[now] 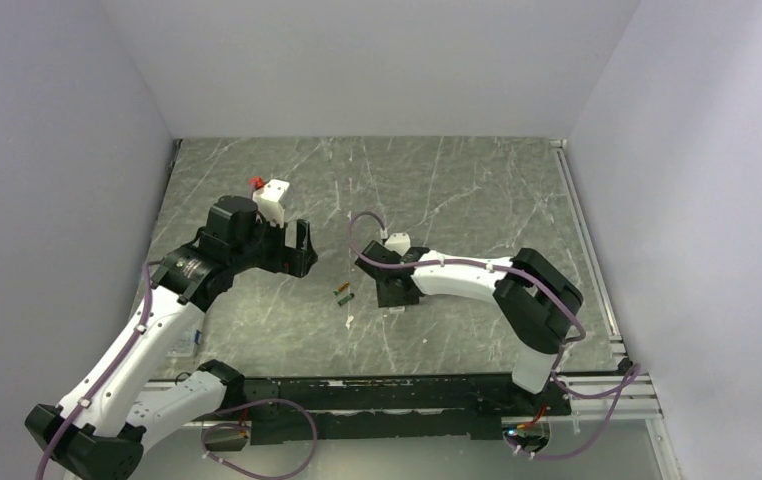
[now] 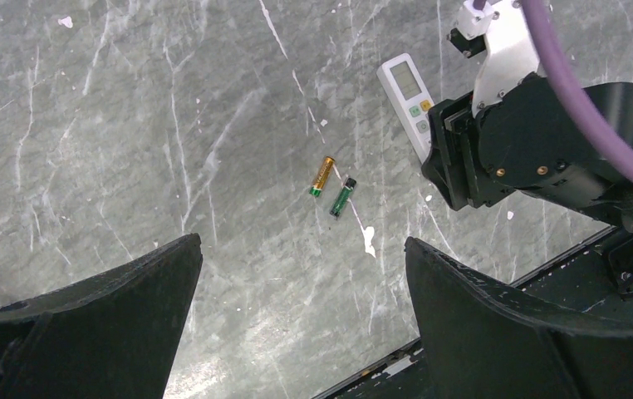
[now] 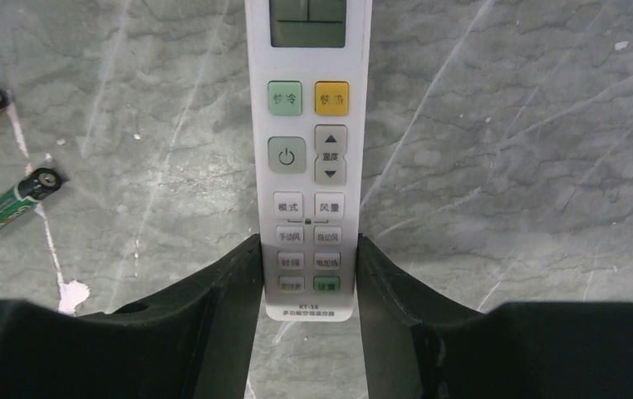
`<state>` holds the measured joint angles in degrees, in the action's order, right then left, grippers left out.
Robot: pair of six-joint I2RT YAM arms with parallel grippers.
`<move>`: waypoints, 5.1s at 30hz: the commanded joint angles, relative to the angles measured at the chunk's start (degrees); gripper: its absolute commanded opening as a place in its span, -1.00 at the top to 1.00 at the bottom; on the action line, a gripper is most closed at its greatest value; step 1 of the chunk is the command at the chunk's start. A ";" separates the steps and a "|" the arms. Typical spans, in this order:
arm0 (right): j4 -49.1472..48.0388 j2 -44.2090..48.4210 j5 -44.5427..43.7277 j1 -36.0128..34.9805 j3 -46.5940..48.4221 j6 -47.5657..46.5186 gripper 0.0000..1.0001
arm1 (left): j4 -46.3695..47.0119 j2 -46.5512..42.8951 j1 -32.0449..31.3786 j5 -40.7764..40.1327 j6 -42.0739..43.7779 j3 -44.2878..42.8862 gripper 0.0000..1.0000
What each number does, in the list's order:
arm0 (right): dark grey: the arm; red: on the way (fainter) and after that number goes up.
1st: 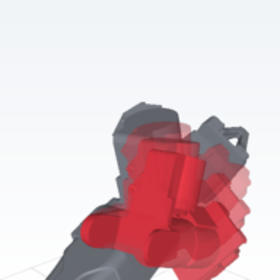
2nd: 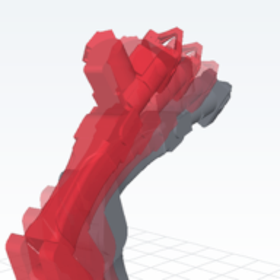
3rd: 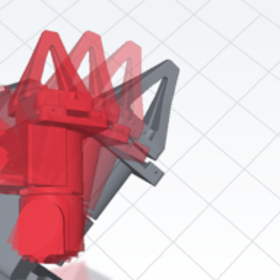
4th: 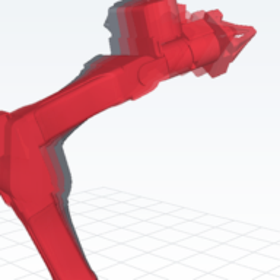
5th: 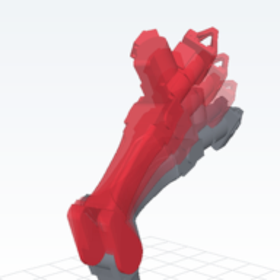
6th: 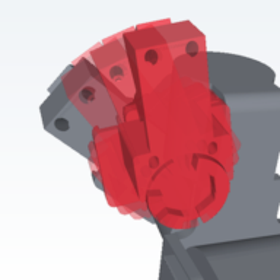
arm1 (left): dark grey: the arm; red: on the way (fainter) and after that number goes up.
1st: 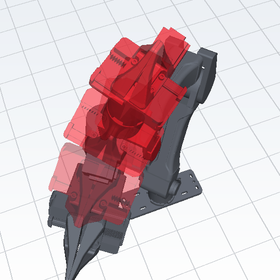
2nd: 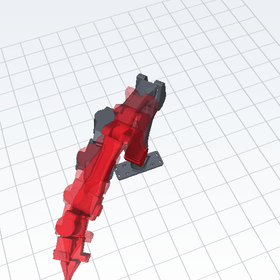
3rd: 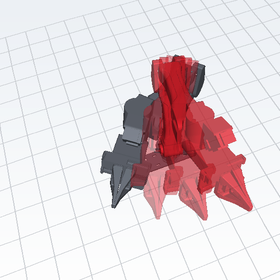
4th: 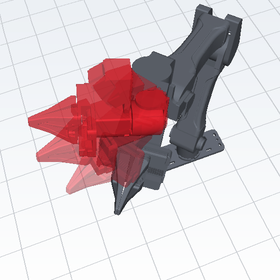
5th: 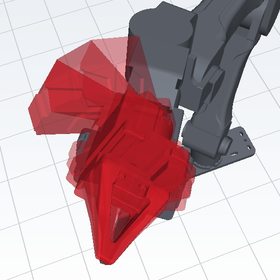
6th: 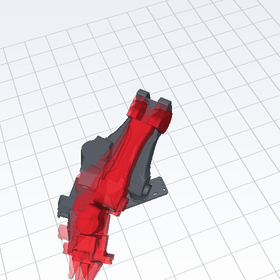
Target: Load the batteries into the remote control
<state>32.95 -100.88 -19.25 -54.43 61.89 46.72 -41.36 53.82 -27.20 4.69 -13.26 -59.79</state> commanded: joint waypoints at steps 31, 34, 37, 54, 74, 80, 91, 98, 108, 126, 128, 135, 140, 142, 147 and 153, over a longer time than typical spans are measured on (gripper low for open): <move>-2.38 12.13 5.70 -0.58 -2.11 -10.28 1.00 | 1.46 -0.17 -0.05 2.36 -0.43 0.02 -0.98; -3.90 14.32 8.65 -0.58 -3.46 -13.50 1.00 | 1.74 0.33 -0.05 3.82 -0.68 0.13 -0.98; -4.96 16.57 11.25 -0.55 -4.65 -16.57 1.00 | 2.01 1.25 -0.05 4.80 -1.87 -0.01 -0.98; -11.48 30.09 23.04 -0.74 -11.41 -31.99 1.00 | 5.99 8.99 0.40 16.73 -19.99 2.70 -0.94; -24.38 39.28 23.22 -7.35 -19.84 -46.18 1.00 | 13.55 10.26 7.86 40.20 -30.57 8.17 -0.70; -23.97 37.18 23.44 -8.11 -17.68 -48.66 1.00 | 12.76 8.82 7.87 43.10 -30.29 9.07 -0.58; -23.96 36.74 23.75 -9.26 -15.68 -49.09 1.00 | 12.85 6.86 7.87 46.12 -30.20 11.17 -0.43; -23.54 36.98 23.07 -9.87 -15.36 -48.78 1.00 | 14.13 6.47 7.87 48.10 -30.44 11.58 -0.25; -22.96 37.87 22.38 -10.73 -15.23 -48.79 1.00 | 14.54 6.72 7.87 48.66 -30.51 11.80 0.20; -20.34 40.24 19.39 -10.95 -14.84 -47.00 0.07 | 16.51 6.91 7.87 46.06 -32.83 13.59 1.00; -20.03 40.57 18.76 -10.96 -14.87 -46.97 -0.12 | 17.17 7.04 7.91 45.42 -33.46 14.13 1.00; -18.93 42.52 18.02 -10.96 -15.05 -47.69 -0.33 | 20.40 7.08 8.34 45.51 -37.43 15.81 1.00; -20.02 45.95 18.96 -10.95 -15.84 -48.63 -0.38 | 20.52 6.44 9.62 45.44 -40.44 16.46 1.00; -21.15 47.78 18.94 -10.95 -16.45 -48.82 -0.40 | 21.19 6.15 10.15 45.79 -42.39 17.07 1.00; -23.38 50.84 18.70 -10.96 -17.63 -49.82 -0.48 | 22.08 5.69 10.81 46.42 -47.90 17.93 1.00; -21.49 48.19 18.95 -10.91 -15.24 -53.13 -0.40 | 23.51 4.84 11.44 47.50 -55.64 19.07 1.00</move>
<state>12.19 -51.03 -0.01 -65.08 44.42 -3.05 -20.82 60.75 -16.29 49.80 -61.91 -41.01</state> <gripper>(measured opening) 0.736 0.268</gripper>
